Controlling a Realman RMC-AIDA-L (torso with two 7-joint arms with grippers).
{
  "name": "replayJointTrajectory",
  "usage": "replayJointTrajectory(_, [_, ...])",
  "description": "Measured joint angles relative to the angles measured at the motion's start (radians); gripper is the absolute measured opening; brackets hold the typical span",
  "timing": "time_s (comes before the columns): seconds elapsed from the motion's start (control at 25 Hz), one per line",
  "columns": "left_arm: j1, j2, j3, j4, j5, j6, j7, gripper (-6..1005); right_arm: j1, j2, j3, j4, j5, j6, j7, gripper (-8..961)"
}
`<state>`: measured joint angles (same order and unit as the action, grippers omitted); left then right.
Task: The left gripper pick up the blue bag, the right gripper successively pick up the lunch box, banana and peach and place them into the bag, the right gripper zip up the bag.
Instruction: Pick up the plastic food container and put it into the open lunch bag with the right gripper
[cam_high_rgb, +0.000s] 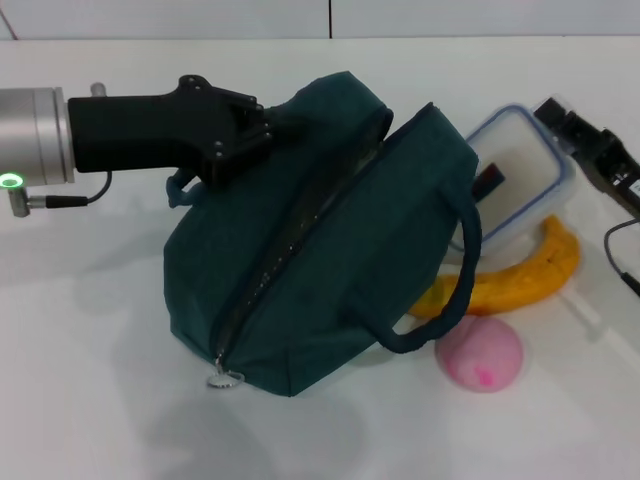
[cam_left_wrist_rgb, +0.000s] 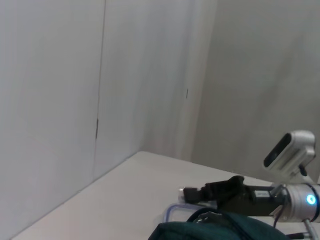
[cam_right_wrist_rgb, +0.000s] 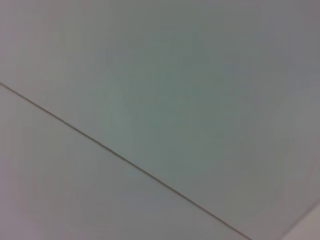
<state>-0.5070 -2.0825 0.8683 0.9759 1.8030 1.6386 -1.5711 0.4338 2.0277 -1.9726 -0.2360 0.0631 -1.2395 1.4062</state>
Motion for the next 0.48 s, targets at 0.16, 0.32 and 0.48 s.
replayJointTrajectory(0.16, [-0.003,0.002,-0.006,0.001,-0.005,-0.005,-0.001,56,0.008,-0.011,0.012,0.024,-0.002,-0.060,-0.031,182])
replayJointTrajectory(0.32, [-0.003,0.000,-0.023,0.001,-0.007,-0.022,-0.002,56,0.016,-0.014,0.024,0.045,-0.008,-0.080,-0.077,164])
replayJointTrajectory(0.48, [-0.003,0.000,-0.025,0.000,-0.007,-0.025,-0.003,56,0.018,-0.019,0.025,0.054,-0.010,-0.091,-0.094,110])
